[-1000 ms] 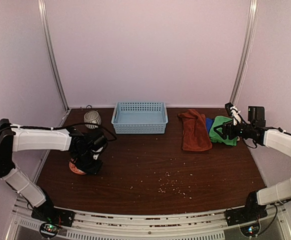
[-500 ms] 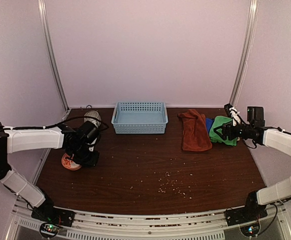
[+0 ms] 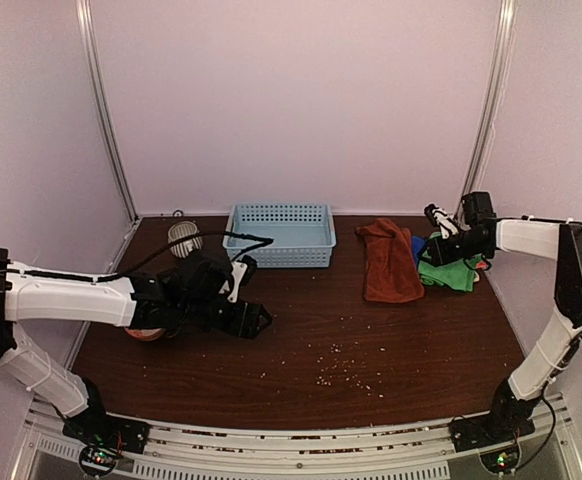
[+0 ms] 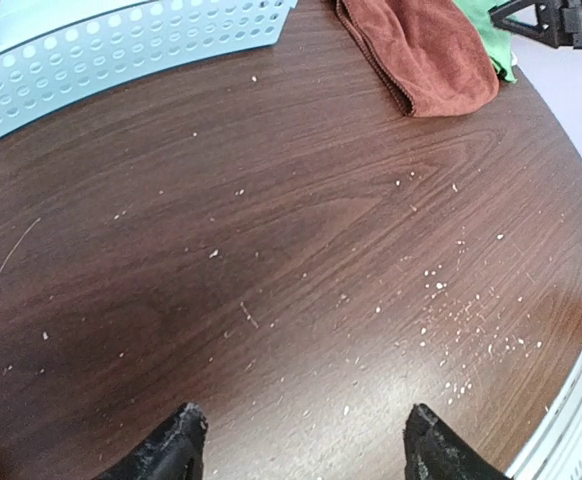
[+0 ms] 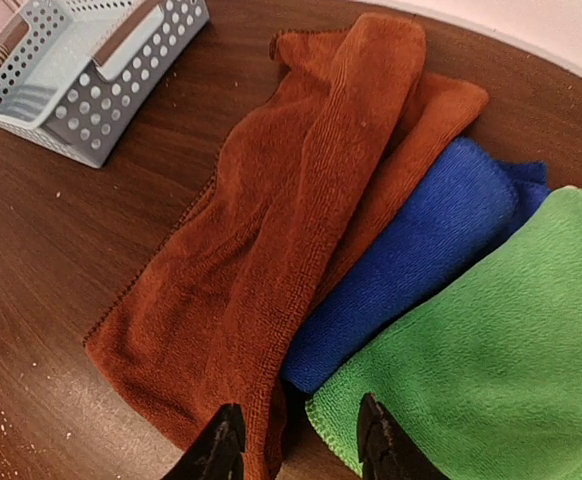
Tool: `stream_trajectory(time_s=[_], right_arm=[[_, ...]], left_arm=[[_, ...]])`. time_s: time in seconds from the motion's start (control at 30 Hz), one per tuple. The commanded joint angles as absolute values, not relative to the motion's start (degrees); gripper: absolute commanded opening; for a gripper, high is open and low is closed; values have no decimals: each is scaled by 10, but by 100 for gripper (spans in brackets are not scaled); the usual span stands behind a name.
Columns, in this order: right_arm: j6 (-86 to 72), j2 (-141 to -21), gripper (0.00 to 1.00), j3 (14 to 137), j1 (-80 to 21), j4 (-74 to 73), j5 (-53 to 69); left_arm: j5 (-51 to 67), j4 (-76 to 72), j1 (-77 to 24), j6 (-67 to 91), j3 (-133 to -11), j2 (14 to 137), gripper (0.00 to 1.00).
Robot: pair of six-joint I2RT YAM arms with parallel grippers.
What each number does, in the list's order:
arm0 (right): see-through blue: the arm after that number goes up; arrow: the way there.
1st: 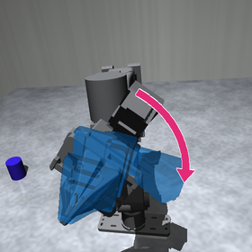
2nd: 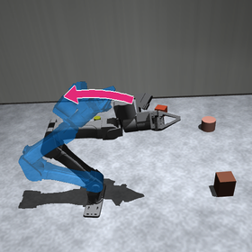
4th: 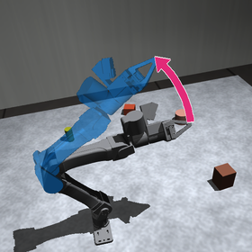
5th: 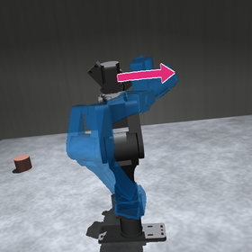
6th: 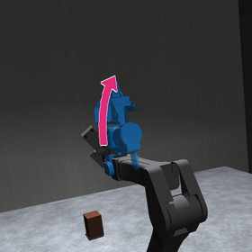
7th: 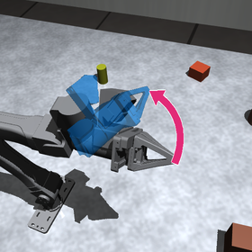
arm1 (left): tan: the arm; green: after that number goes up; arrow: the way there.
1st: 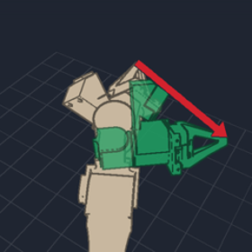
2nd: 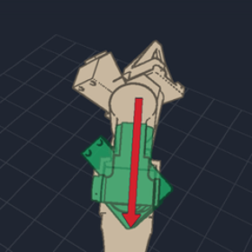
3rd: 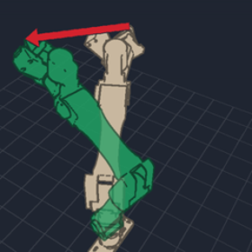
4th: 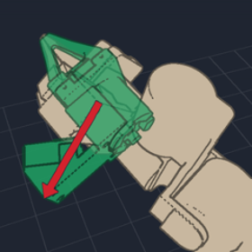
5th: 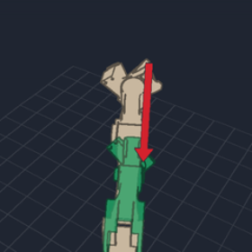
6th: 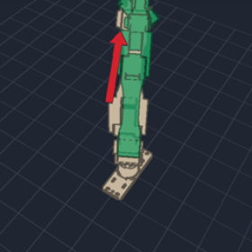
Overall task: Roll the towels
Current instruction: Pick up the towel from the towel pile.
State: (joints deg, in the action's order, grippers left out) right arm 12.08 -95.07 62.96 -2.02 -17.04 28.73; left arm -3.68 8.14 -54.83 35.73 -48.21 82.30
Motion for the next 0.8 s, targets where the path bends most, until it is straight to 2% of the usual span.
stream_trajectory(time_s=[0.0,0.23,0.3,0.33,0.37,0.57,0.63,0.7,0.77], right_arm=[[121,-987,41,657,-33,-224,271],[133,-1010,41,663,-42,-229,300],[131,-1018,35,668,-45,-228,312],[130,-1022,28,674,-46,-229,320],[128,-1026,25,678,-47,-228,323],[120,-1049,25,720,-55,-243,337],[119,-1062,17,732,-61,-250,337],[117,-1064,0,746,-68,-256,337],[114,-1049,0,770,-78,-270,337]], left_arm=[[-48,12,-567,368,-509,849,68],[-82,10,-585,381,-525,876,67],[-86,7,-586,382,-527,883,67],[-89,5,-586,381,-529,886,67],[-91,4,-586,378,-531,891,67],[-88,44,-586,342,-587,931,66],[-88,54,-586,333,-597,934,66],[-90,54,-586,332,-597,926,66],[-100,53,-586,328,-592,915,66]])
